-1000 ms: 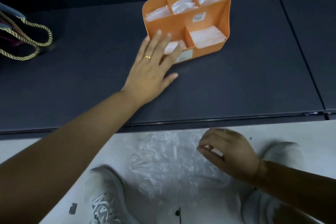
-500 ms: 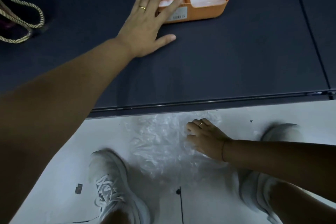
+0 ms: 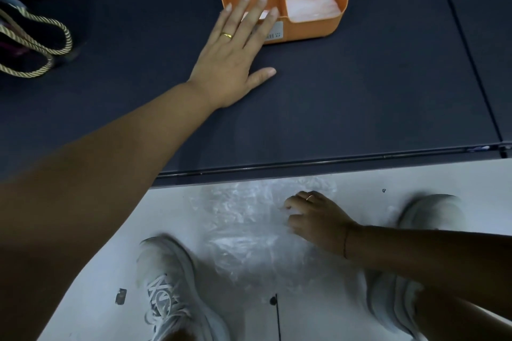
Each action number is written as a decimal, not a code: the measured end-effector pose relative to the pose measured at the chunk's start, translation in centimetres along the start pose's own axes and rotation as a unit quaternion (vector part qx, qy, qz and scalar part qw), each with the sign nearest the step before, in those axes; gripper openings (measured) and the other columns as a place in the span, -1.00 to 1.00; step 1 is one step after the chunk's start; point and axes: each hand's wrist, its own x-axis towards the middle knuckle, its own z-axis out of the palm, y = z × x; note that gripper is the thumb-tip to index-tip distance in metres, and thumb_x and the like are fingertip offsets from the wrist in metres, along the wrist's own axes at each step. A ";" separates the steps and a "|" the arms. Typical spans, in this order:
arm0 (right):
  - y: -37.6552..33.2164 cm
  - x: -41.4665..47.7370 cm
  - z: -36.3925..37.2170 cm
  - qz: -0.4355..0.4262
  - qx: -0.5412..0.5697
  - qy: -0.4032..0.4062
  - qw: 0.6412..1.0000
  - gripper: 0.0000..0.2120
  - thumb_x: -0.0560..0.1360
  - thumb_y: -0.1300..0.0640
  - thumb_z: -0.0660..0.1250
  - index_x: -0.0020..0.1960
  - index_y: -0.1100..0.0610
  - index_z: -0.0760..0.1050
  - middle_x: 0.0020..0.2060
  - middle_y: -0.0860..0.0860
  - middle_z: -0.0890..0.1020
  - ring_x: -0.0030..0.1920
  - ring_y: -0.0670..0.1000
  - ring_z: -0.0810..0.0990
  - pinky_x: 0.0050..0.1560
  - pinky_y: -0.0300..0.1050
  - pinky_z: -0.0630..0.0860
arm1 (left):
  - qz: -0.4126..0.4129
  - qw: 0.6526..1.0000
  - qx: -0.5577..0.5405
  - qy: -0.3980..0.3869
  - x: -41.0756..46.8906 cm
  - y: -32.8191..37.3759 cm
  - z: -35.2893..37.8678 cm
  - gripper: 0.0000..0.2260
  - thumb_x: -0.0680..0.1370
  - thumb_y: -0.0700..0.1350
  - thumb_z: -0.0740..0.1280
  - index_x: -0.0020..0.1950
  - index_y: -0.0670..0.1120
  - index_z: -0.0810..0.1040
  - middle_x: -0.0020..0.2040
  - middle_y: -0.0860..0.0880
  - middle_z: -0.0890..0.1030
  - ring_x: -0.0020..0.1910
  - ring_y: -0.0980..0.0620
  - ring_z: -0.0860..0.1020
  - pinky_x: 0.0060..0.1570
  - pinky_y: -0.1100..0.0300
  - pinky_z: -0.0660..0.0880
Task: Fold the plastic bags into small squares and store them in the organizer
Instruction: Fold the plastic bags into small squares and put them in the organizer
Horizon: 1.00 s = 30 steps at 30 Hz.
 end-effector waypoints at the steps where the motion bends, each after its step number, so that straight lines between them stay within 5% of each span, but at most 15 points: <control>1: -0.3 0.4 -1.0 0.025 0.020 0.035 0.999 -0.82 0.44 0.03 0.33 -0.30 0.03 0.62 -0.14 0.00 0.61 -0.21 0.02 0.60 -0.20 -0.18 0.55 | -0.001 1.000 -0.006 -0.001 0.0 0.0 0.0 -0.31 0.63 0.26 0.01 0.61 -0.12 -0.07 0.61 -0.18 -0.03 0.58 -0.20 -0.07 0.54 -0.07 -0.15; 4: -1.4 1.8 -5.0 0.108 0.100 0.121 0.982 -0.55 0.60 -0.10 0.07 -0.16 0.08 0.65 -0.18 -0.03 0.64 -0.26 0.00 0.61 -0.25 -0.20 0.56 | -0.002 1.000 -0.017 -0.010 0.0 0.0 -0.2 -0.31 0.63 0.26 0.00 0.61 -0.12 -0.08 0.61 -0.17 -0.04 0.59 -0.19 -0.08 0.54 -0.07 -0.16; 9: -2.1 2.2 -11.0 0.177 0.219 0.145 0.948 -0.63 0.54 -0.14 0.19 -0.20 0.08 0.61 -0.36 -0.06 0.61 -0.34 -0.06 0.55 -0.28 -0.21 0.47 | -0.002 0.999 -0.030 -0.038 -0.1 -0.1 -0.6 -0.31 0.63 0.29 -0.06 0.62 -0.10 -0.10 0.62 -0.15 -0.06 0.59 -0.16 -0.10 0.53 -0.03 -0.20; 13: -2.2 3.1 -14.4 0.259 0.436 0.154 0.848 -0.55 0.47 -0.10 0.31 -0.42 0.19 0.37 -0.57 -0.09 0.32 -0.53 -0.15 0.28 -0.45 -0.35 0.27 | -0.013 0.996 -0.069 -0.051 -0.2 0.0 -1.1 -0.32 0.62 0.29 -0.09 0.62 -0.08 -0.07 0.62 -0.13 -0.05 0.59 -0.13 -0.11 0.53 0.00 -0.23; 17: -0.7 4.0 -18.0 0.307 0.471 0.191 0.805 -0.57 0.56 0.07 0.27 -0.42 0.15 0.24 -0.54 -0.07 0.21 -0.51 -0.16 0.18 -0.47 -0.36 0.22 | -0.058 0.974 -0.212 -0.058 -0.3 0.1 -3.1 -0.26 0.57 0.37 -0.18 0.60 -0.06 0.08 0.62 -0.07 0.04 0.60 -0.03 -0.09 0.51 0.15 -0.25; 20: 1.6 4.9 -19.7 0.378 0.527 0.211 0.731 -0.63 0.57 0.05 0.28 -0.33 0.24 0.45 -0.50 0.02 0.44 -0.49 -0.10 0.40 -0.44 -0.34 0.39 | -0.122 0.917 -0.381 -0.020 -1.2 1.2 -6.9 -0.25 0.53 0.37 -0.22 0.54 -0.01 0.27 0.57 0.09 0.20 0.55 0.19 0.05 0.52 0.27 -0.13; 22: 3.2 5.5 -20.5 0.426 0.646 0.170 0.611 -0.77 0.54 0.05 0.30 -0.21 0.17 0.52 -0.50 0.00 0.52 -0.53 -0.10 0.47 -0.52 -0.31 0.40 | -0.154 0.805 -0.569 -0.068 -2.6 3.0 -8.4 -0.25 0.49 0.45 -0.19 0.46 0.09 0.39 0.44 0.27 0.37 0.43 0.37 0.25 0.48 0.32 0.09; 24: 4.3 6.0 -20.7 0.446 0.729 0.123 0.504 -0.88 0.40 0.08 0.34 -0.25 0.09 0.46 -0.54 -0.04 0.37 -0.58 -0.12 0.31 -0.63 -0.34 0.23 | -0.134 0.724 -0.668 -0.110 -4.2 4.3 -8.4 -0.27 0.38 0.55 0.05 0.37 0.15 0.47 0.38 0.22 0.47 0.40 0.26 0.38 0.45 0.16 0.26; 27: 5.0 6.7 -20.8 0.436 0.782 0.092 0.435 -0.86 0.24 0.15 0.32 -0.48 0.08 0.43 -0.55 -0.07 0.26 -0.54 -0.16 0.19 -0.60 -0.36 0.11 | -0.151 0.727 -0.663 -0.100 -5.4 5.4 -7.2 -0.59 0.43 0.18 0.44 0.23 0.08 0.55 0.18 0.21 0.62 0.22 0.27 0.54 0.20 0.33 0.45; 29: 5.3 6.8 -20.8 0.426 0.793 0.071 0.429 -0.86 0.15 0.15 0.42 -0.51 0.10 0.46 -0.58 -0.08 0.30 -0.60 -0.16 0.23 -0.62 -0.37 0.14 | -0.232 0.721 -0.653 -0.024 -5.4 6.0 -6.9 -0.93 0.53 -0.07 0.40 -0.01 -0.01 0.63 -0.15 0.21 0.67 -0.12 0.30 0.60 -0.09 0.42 0.46; 30: 5.7 6.6 -20.7 0.425 0.796 0.065 0.427 -0.85 0.12 0.14 0.47 -0.44 0.11 0.50 -0.56 -0.07 0.36 -0.60 -0.15 0.28 -0.63 -0.38 0.18 | -0.274 0.710 -0.649 0.008 -5.5 6.1 -6.9 -0.93 0.56 -0.11 0.37 -0.10 -0.04 0.64 -0.26 0.17 0.65 -0.24 0.28 0.57 -0.18 0.41 0.46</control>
